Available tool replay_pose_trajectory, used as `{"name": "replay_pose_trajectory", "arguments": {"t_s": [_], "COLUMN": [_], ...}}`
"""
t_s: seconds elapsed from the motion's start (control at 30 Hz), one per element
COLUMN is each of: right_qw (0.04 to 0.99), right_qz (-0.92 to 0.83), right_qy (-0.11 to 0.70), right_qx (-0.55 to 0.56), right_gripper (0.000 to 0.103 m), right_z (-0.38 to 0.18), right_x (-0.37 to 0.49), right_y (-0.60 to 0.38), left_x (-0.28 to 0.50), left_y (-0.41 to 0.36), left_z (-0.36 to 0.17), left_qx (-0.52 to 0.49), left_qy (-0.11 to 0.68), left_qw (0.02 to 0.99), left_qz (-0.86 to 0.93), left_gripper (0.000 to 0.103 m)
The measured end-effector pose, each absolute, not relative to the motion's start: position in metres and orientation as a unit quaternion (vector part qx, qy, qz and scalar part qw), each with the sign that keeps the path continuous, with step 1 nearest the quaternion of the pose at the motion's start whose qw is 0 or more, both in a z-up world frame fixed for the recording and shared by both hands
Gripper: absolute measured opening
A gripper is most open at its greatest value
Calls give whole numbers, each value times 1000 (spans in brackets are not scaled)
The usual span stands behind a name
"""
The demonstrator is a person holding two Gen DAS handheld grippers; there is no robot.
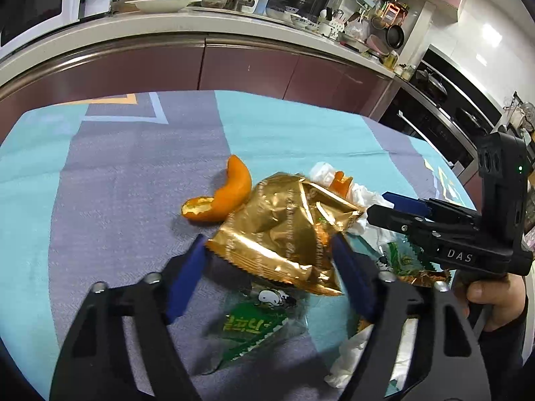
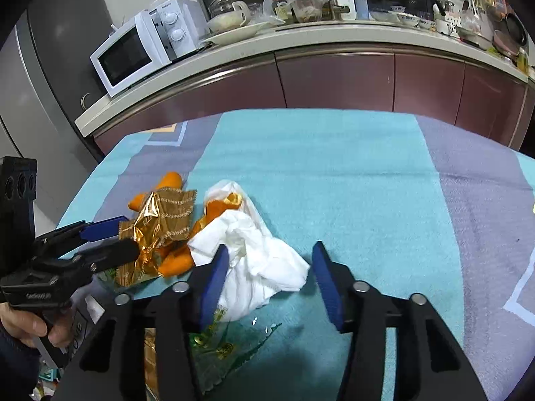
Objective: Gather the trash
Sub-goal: 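Grasp the white tissue with the left gripper while the right gripper grasps a gold wrapper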
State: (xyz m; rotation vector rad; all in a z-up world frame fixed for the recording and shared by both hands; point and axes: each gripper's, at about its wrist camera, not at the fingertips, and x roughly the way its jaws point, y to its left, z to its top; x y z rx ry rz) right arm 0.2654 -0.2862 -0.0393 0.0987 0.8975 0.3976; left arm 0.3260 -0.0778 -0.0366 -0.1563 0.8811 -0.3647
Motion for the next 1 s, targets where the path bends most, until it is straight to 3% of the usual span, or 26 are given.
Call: {"name": "replay_pose_trajectory", "arguments": {"t_s": [0.07, 0.13, 0.2, 0.47, 1.0], "right_qw": [878, 877, 875, 886, 911], "right_qz": [197, 202, 210, 202, 175], "right_qy": [435, 433, 433, 412, 366], "right_qx": [49, 52, 52, 61, 78], "right_gripper": [37, 18, 8, 5, 4], "right_z": [-42, -43, -43, -32, -7], "right_x": [265, 264, 263, 253, 243], "right_y": [-287, -288, -287, -291, -308], "left_x": [326, 325, 326, 323, 318], "left_y": [-78, -79, -80, -81, -72], "left_z": [-38, -39, -39, -35, -7], "left_qx": [-81, -84, -84, -85, -111], "left_qy": [426, 425, 423, 412, 368], "left_qw": [883, 884, 884, 888, 902], "left_qz": [-179, -178, -182, -186, -197], "left_gripper": [71, 68, 48, 6, 1]}}
